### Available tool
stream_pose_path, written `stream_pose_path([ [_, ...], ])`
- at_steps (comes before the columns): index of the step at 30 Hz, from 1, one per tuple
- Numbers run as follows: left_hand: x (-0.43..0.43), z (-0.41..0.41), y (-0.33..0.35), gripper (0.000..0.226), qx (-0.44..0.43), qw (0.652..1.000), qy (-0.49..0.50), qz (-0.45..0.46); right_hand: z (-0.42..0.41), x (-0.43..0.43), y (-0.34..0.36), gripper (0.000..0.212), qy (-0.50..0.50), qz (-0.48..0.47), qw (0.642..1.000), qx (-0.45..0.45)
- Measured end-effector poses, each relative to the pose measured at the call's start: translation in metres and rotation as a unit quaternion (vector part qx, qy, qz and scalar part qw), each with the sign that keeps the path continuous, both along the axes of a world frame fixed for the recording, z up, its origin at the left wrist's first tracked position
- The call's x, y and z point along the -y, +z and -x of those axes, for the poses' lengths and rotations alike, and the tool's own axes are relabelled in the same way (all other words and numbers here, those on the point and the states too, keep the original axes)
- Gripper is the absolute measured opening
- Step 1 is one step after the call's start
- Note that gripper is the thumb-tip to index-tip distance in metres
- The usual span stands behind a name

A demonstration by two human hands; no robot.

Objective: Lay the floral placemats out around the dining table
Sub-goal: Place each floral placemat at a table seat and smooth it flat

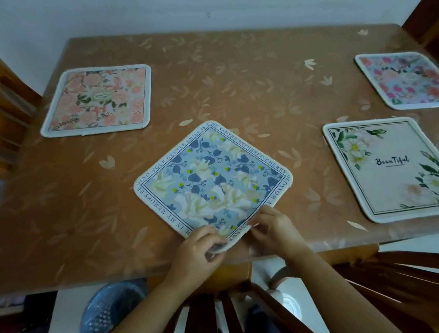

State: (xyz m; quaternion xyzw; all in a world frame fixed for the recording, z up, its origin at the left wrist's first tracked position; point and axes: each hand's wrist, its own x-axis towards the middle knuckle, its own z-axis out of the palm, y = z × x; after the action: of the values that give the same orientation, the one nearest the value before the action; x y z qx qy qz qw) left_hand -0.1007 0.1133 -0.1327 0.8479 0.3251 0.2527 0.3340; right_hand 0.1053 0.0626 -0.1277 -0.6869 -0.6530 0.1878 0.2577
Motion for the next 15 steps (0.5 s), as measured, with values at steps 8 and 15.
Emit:
stream_pose_path([
  [8, -0.003, 0.0, 0.002, 0.011, 0.037, 0.998, 0.031, 0.046, 0.007, 0.011, 0.012, 0.006, 0.009, 0.005, 1.0, -0.016],
  [15, 0.008, -0.028, -0.004, 0.007, 0.04, 0.996, 0.015, 0.073, 0.011, 0.029, 0.025, 0.006, 0.016, 0.016, 0.998, -0.051],
])
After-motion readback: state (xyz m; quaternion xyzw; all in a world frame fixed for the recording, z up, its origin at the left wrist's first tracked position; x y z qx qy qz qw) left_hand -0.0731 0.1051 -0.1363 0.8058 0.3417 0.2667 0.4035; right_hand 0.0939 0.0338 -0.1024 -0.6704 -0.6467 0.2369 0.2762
